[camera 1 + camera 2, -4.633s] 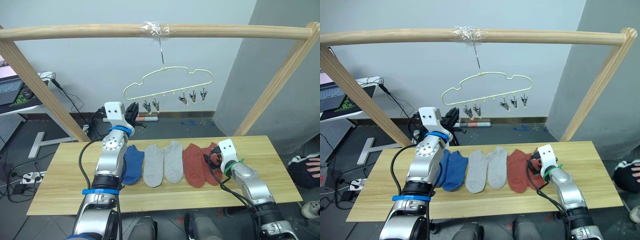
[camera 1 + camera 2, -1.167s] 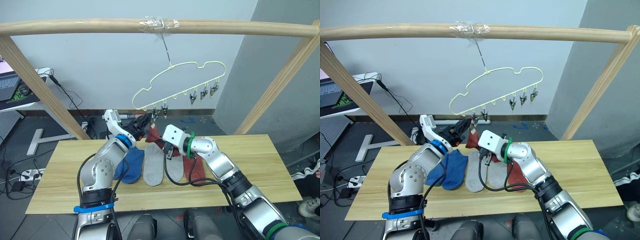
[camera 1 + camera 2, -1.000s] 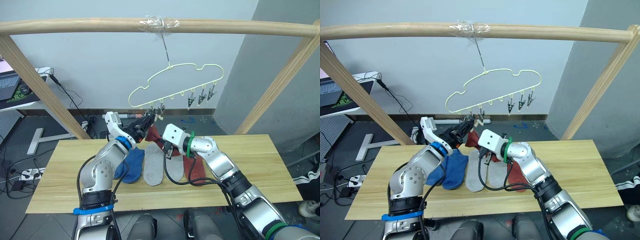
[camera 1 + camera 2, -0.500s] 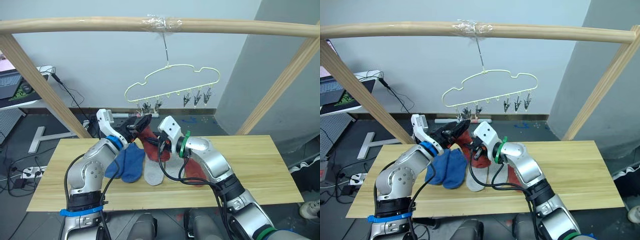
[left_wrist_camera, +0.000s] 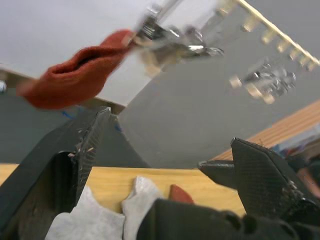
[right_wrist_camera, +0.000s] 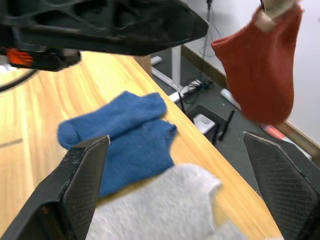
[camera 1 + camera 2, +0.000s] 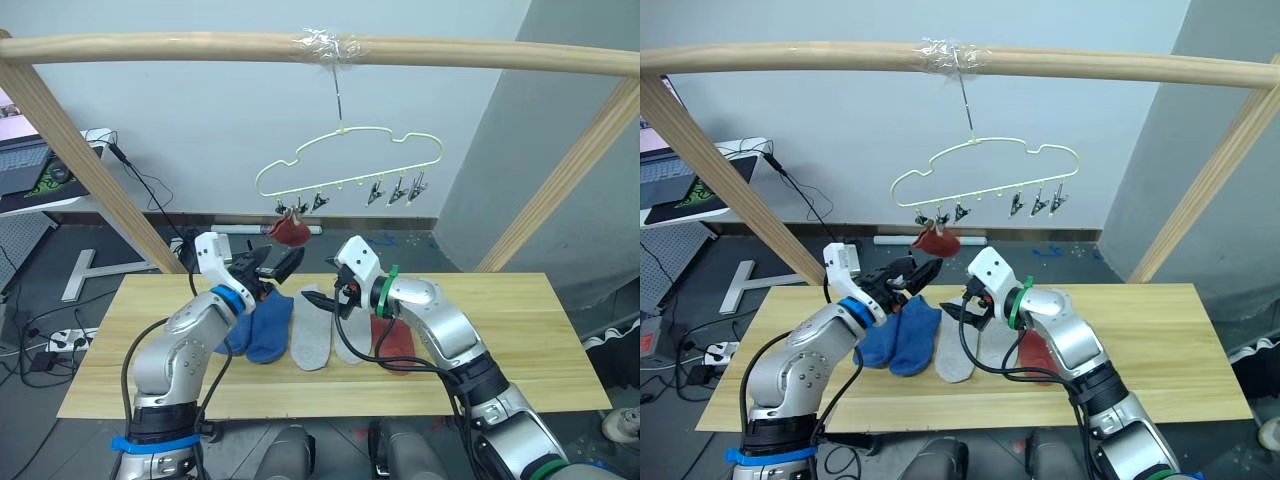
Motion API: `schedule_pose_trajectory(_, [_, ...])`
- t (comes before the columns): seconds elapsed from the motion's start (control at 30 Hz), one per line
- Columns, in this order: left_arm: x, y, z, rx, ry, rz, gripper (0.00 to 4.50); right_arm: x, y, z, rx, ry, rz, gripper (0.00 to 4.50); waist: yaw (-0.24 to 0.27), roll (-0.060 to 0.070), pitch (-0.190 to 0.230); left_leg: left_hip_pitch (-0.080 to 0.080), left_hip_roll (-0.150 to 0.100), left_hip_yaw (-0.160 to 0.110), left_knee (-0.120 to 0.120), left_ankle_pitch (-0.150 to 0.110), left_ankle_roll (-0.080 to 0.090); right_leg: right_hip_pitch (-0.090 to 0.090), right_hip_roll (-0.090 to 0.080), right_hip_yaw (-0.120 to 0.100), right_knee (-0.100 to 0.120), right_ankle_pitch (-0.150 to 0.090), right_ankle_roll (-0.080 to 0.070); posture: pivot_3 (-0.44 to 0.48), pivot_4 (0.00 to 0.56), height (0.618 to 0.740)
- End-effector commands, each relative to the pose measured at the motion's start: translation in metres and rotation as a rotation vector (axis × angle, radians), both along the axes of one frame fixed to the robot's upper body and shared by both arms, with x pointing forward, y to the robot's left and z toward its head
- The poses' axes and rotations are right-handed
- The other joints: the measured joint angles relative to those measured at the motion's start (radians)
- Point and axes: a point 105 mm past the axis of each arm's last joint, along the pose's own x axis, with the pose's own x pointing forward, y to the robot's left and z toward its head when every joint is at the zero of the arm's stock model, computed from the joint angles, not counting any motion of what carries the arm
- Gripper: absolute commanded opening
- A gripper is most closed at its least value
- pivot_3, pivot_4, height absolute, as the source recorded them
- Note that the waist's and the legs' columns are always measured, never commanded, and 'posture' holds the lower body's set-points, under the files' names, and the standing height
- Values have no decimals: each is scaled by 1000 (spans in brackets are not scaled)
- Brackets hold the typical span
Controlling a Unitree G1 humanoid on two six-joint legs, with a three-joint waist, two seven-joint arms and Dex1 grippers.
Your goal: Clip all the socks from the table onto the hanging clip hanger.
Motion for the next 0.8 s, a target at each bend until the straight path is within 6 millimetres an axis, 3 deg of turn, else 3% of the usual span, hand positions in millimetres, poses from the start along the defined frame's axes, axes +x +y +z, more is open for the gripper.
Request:
schedule_pose_trajectory(0.03, [2,-10,14,84,-127,16,4500,7,-16,15,44,-56,-67,4488,1,0,0,0,0,0,0,0,0,0,0,0,0,0,0,60,169,740])
schedule_pose_trajectory(0.07, [4,-13,13,129,-152,22,4500,9,-23,15,50,-54,-92,4488,2,0,0,0,0,0,0,0,0,0,0,0,0,0,0,60,169,740])
schedule_pose_trajectory(0.17, [10,-20,20,117,-214,56,3909,14,-42,17,54,-65,-154,4500,5,0,0,0,0,0,0,0,0,0,0,0,0,0,0,56,169,740])
schedule_pose_trajectory(0.4, [16,-28,15,158,-222,55,1817,12,-64,31,114,-82,-197,4500,-3,0,0,0,1,2,0,0,0,0,0,0,0,0,0,37,171,740])
schedule_pose_trajectory(0.53, [23,-28,18,164,-248,97,1817,5,-71,40,116,-113,-182,4500,-1,0,0,0,1,3,-1,0,0,0,0,0,0,0,0,14,168,740])
schedule_pose_trajectory(0.8, [33,-22,19,181,-267,159,1817,-13,-66,70,202,-125,-72,4500,-3,0,0,0,1,7,0,0,0,0,0,-1,0,0,0,0,166,740])
